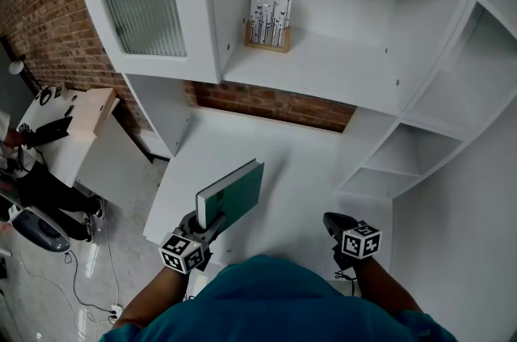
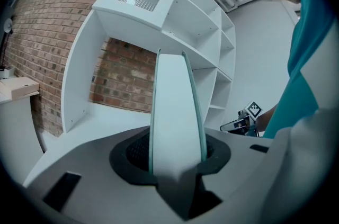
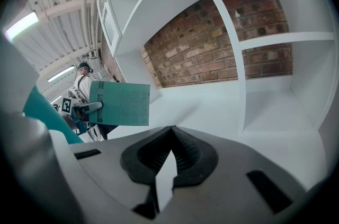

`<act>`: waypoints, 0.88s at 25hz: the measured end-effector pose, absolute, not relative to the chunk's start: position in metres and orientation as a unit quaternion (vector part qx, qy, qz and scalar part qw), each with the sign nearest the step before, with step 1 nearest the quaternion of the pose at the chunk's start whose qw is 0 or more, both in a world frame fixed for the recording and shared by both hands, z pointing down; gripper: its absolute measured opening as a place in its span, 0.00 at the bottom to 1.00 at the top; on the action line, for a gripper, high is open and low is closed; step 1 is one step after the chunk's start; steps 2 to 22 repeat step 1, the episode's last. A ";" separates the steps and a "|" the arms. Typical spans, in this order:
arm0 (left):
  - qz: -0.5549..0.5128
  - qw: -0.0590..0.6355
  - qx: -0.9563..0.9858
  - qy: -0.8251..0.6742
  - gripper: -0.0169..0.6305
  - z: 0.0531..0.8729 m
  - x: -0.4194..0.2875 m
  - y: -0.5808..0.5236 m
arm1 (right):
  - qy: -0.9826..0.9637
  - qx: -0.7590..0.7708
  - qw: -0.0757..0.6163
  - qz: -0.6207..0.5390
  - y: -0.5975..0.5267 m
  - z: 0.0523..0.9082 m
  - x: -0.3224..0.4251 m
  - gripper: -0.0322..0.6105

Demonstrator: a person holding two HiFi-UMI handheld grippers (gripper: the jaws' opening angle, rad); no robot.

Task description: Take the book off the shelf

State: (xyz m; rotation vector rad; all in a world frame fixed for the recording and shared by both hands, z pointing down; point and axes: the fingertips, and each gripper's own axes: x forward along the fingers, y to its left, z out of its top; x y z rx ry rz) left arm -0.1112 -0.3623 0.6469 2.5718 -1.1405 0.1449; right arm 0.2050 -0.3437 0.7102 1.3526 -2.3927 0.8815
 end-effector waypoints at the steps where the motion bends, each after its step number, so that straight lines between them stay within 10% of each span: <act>1: 0.051 0.161 0.901 -0.399 0.28 0.647 -0.111 -0.362 | -0.823 0.464 0.128 0.302 -0.344 0.710 0.204 0.08; 22: 0.051 0.161 0.901 -0.399 0.28 0.647 -0.111 -0.362 | -0.823 0.464 0.128 0.302 -0.344 0.710 0.204 0.08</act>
